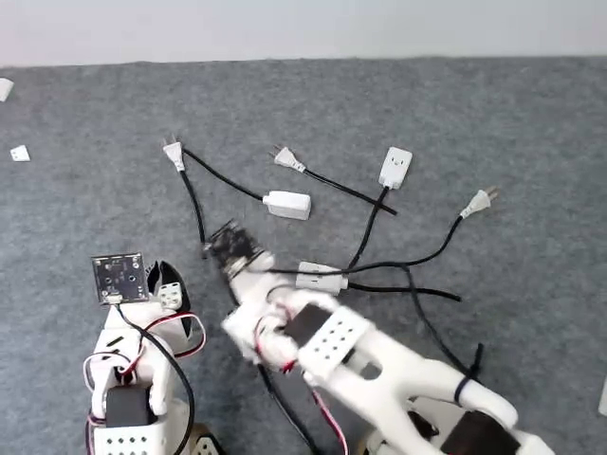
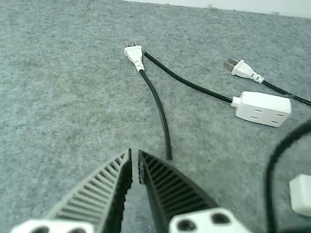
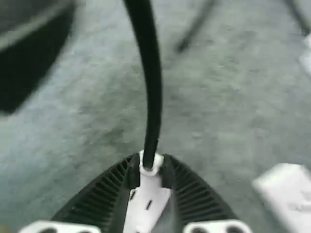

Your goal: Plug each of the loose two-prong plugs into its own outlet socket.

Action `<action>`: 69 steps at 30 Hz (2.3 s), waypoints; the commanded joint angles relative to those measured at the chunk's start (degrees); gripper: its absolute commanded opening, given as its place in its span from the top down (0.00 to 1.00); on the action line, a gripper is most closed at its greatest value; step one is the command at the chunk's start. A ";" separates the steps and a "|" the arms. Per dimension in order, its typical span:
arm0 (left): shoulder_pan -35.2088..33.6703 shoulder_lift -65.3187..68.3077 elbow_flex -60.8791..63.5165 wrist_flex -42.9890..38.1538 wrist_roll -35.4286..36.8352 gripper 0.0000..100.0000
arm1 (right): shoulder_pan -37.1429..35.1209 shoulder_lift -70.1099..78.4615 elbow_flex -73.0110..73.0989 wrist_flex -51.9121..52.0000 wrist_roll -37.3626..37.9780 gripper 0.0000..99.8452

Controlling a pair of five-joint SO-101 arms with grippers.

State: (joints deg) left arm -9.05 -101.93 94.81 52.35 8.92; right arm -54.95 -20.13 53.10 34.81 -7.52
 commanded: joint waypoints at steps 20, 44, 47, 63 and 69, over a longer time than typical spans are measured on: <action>-15.56 0.09 -3.91 -10.99 9.67 0.98 | -8.66 3.30 -4.22 3.56 -14.15 0.72; -12.40 0.18 -2.77 -9.67 10.20 0.98 | 18.33 -15.43 -12.04 24.48 5.89 0.99; -10.02 0.18 -2.51 -8.18 7.12 0.95 | 26.77 -28.70 -8.88 26.07 10.46 0.99; -4.92 0.26 -2.51 -2.11 6.86 0.99 | 99.30 -41.45 -4.75 25.63 18.11 0.99; -4.92 0.26 -2.59 -0.70 6.86 0.99 | 110.29 -25.10 -1.05 3.30 18.20 0.99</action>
State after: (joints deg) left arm -14.33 -101.93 93.85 51.30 16.31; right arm 51.43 -52.04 52.31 48.62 9.98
